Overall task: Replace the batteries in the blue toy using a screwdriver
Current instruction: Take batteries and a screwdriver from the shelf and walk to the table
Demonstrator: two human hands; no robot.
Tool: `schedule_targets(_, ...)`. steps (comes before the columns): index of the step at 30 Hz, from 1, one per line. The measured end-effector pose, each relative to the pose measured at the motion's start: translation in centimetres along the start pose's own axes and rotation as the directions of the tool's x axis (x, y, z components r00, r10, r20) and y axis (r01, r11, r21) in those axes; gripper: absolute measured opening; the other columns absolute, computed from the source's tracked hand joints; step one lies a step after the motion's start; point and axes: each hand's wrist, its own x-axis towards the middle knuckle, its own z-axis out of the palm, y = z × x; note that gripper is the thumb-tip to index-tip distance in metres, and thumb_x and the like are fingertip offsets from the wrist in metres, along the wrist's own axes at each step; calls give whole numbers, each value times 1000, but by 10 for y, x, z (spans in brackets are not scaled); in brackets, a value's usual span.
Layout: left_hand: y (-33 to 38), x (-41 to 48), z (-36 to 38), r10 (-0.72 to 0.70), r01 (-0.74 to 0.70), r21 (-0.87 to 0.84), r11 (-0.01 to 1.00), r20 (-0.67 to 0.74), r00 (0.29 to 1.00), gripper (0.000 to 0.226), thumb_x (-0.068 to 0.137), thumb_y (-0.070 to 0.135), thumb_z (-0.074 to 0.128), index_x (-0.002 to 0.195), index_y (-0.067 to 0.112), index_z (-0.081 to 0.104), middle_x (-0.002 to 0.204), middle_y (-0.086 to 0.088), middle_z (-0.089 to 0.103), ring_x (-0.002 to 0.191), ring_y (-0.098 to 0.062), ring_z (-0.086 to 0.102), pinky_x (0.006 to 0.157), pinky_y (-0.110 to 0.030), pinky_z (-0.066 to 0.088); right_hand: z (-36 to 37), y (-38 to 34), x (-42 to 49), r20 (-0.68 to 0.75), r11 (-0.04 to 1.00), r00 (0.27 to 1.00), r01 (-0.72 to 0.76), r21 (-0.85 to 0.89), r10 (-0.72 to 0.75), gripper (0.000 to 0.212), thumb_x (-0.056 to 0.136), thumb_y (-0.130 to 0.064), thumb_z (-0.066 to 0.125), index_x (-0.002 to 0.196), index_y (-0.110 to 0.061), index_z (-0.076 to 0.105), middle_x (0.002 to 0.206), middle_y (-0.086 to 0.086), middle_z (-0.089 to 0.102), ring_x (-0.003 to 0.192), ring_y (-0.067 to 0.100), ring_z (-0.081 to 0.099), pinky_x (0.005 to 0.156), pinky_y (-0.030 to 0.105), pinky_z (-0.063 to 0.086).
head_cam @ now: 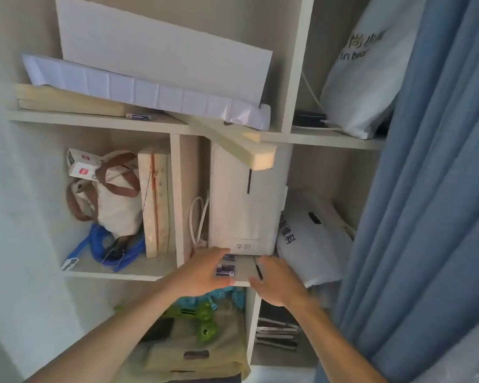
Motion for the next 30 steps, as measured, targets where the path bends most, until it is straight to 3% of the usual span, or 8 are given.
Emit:
schedule_targets(6,-21,43,13,29,-42,266,963,52,998,72,96,55,66,156,23,40,155,0,54,137,-21,56,115,-44,47,14,2,33,-77,994,992,-104,-44,100,20,94,-24,62,107,-10,65,112,13,70,99,30,67,79,35,55)
schedule_targets(12,-35,60,21,107,-139,430,892,99,989,59,101,54,56,148,21,45,145,-3,50,130,-24,56,102,-46,54,30,5,51,-103,988,984,-153,-37,148,14,93,-12,60,101,-8,69,110,14,73,98,31,71,77,36,58)
schedule_targets(15,-38,64,26,101,-145,435,889,122,987,54,106,48,52,149,18,44,146,-5,47,130,-24,52,101,-44,52,29,5,52,-93,984,980,-177,-34,174,9,92,-6,60,86,-9,66,103,15,75,92,32,73,69,35,57)
schedule_targets(19,-42,68,32,91,-138,408,902,132,987,48,109,45,47,148,16,46,144,-6,47,133,-23,47,103,-41,46,29,9,52,-108,982,978,-183,-36,179,45,91,-4,62,58,-18,35,80,11,58,71,28,55,62,29,42)
schedule_targets(24,-48,69,38,92,-142,416,898,138,986,46,110,46,41,144,15,46,139,-7,48,128,-23,49,101,-44,53,29,6,49,-99,983,978,-181,20,182,35,87,-6,63,60,-17,43,73,9,59,67,28,57,56,33,44)
schedule_targets(26,-51,69,41,94,-137,422,896,120,988,42,111,42,39,140,12,49,135,-8,50,120,-23,52,95,-42,55,27,4,45,-95,984,979,-175,39,178,37,86,-4,63,57,-16,41,63,5,49,60,25,48,54,33,41)
schedule_targets(30,-50,69,46,136,-169,443,880,106,985,30,110,19,50,139,12,50,133,-8,52,100,-17,51,77,-27,39,19,2,37,-94,982,980,-169,79,176,43,85,-1,61,54,-16,35,55,0,35,54,21,34,50,31,35)
